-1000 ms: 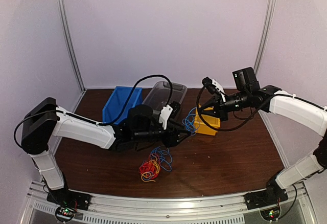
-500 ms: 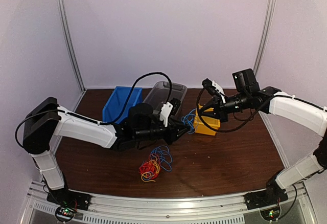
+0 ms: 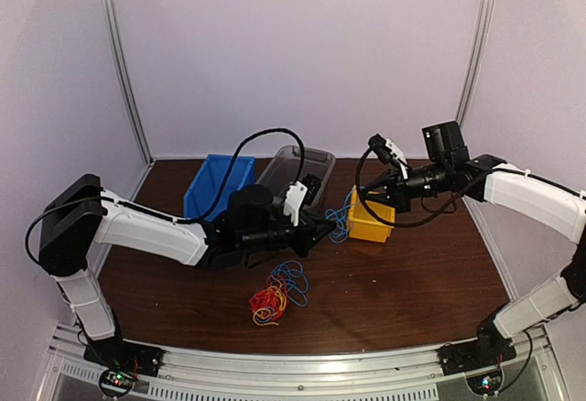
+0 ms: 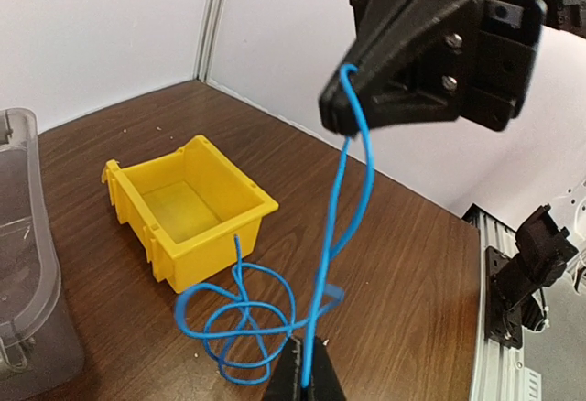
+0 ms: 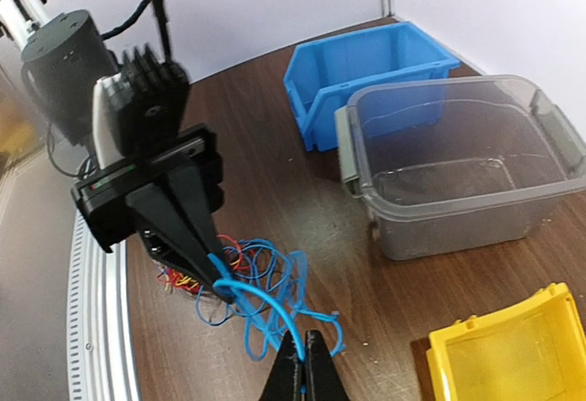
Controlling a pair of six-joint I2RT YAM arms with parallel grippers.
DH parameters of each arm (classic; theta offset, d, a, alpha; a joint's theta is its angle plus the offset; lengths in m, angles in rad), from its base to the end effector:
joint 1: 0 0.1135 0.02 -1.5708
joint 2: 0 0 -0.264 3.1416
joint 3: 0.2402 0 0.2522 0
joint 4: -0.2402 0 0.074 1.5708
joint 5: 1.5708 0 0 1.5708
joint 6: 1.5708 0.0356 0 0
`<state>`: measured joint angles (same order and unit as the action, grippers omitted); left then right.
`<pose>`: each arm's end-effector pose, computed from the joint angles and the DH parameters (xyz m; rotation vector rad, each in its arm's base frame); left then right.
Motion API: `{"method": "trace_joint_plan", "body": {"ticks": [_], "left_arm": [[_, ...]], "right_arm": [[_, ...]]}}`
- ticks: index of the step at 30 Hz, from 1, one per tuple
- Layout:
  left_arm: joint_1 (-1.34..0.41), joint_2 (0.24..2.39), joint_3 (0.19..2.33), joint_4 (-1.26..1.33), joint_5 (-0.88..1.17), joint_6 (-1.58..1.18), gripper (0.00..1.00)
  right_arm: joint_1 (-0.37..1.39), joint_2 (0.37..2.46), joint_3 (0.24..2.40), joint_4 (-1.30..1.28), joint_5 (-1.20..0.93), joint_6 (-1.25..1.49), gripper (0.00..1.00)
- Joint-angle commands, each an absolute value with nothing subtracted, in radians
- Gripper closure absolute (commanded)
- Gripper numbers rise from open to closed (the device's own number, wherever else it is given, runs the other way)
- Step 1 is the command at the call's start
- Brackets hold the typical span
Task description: Untangle the cables
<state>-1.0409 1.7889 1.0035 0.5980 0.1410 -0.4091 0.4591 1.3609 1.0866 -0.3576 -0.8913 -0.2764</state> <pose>0.1979 -0.3478 0.2201 0.6988 1.7788 -1.1487 0.2520 0.1555 0.3062 -1.2083 1.7455 1.0770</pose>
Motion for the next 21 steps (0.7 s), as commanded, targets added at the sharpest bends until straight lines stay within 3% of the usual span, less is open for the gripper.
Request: {"method": "trace_joint_plan", "body": {"ticks": [1,3,6,7,10,15,21], "left_arm": [[-1.042,1.714,0.976,0.578,0.134,-0.395,1.00],[-1.042,1.691,0.977,0.545,0.134,-0.385,1.00],[-1.041,1.651,0.990,0.503,0.129,-0.380,1.00],[-1.041,1.640,0.995,0.496,0.129,-0.390,1.00],[-1.041,1.625,1.033,0.457,0.142,-0.421,1.00],[-1.040,1.619,1.083,0.417,0.139,-0.504,1.00],[-1.039,1.593,1.080,0.436,0.121,-0.552,1.00]], "right_arm": [[0.366,1.339,1.106,-0.265,-0.833,-0.189,1.00],[0.350,1.343,1.115,-0.253,-0.769,-0.178,0.92],[0.348,1.348,1.118,-0.254,-0.655,-0.159,0.66],[0.348,1.346,1.110,-0.253,-0.673,-0.157,0.63],[0.351,1.336,1.075,-0.248,-0.834,-0.157,0.60],[0.424,1.312,1.047,-0.314,-1.001,-0.247,0.70],[0.470,1.320,1.032,-0.307,-0.962,-0.252,0.67]]}}
